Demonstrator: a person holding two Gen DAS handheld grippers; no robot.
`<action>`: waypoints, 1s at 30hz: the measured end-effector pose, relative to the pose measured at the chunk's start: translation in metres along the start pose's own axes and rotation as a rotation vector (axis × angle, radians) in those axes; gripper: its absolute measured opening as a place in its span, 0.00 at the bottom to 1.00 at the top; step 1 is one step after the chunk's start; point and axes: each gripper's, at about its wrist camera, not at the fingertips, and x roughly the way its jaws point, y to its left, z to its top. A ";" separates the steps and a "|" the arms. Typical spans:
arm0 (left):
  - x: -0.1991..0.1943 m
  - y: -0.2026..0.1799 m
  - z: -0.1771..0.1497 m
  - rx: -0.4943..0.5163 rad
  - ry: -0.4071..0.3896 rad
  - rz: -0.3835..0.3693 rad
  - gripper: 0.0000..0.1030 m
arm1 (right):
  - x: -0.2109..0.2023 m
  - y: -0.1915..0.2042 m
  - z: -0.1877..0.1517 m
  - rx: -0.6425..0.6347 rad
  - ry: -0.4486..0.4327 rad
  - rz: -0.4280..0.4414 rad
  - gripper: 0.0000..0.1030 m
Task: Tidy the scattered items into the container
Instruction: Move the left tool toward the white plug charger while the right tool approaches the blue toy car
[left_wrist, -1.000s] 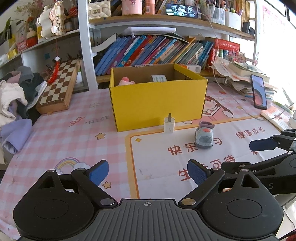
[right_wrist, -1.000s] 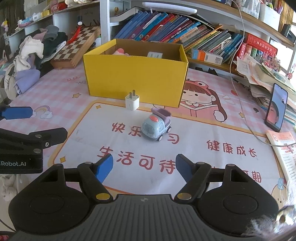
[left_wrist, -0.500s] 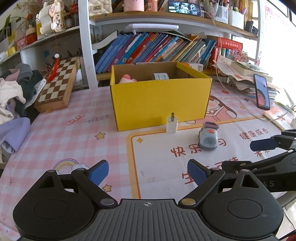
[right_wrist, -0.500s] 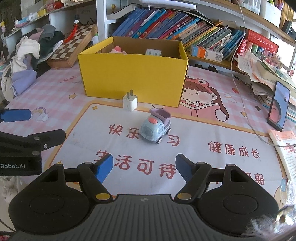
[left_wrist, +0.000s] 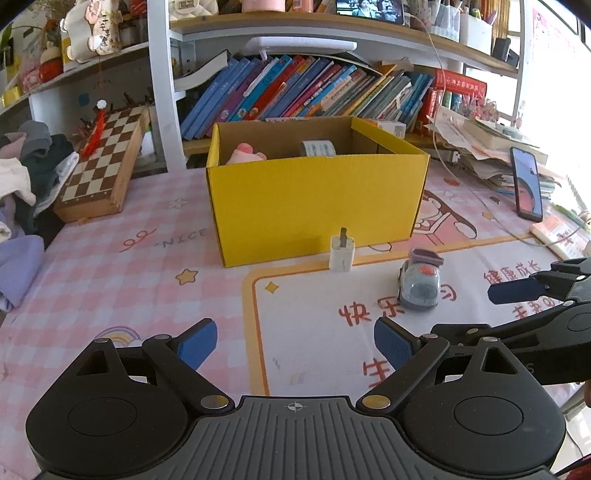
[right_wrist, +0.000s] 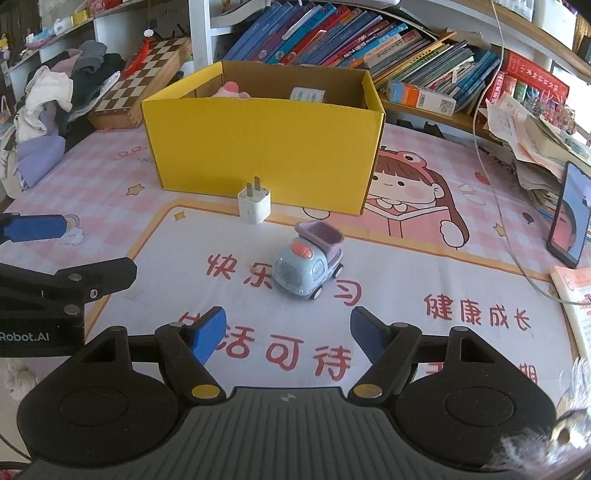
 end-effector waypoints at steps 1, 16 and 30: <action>0.003 0.000 0.001 -0.002 0.004 0.002 0.91 | 0.002 -0.001 0.002 -0.002 0.001 0.002 0.72; 0.032 -0.001 0.019 -0.023 0.044 0.027 0.91 | 0.034 -0.015 0.026 -0.031 0.031 0.045 0.68; 0.063 0.001 0.034 -0.055 0.084 0.033 0.85 | 0.067 -0.032 0.041 -0.011 0.069 0.083 0.57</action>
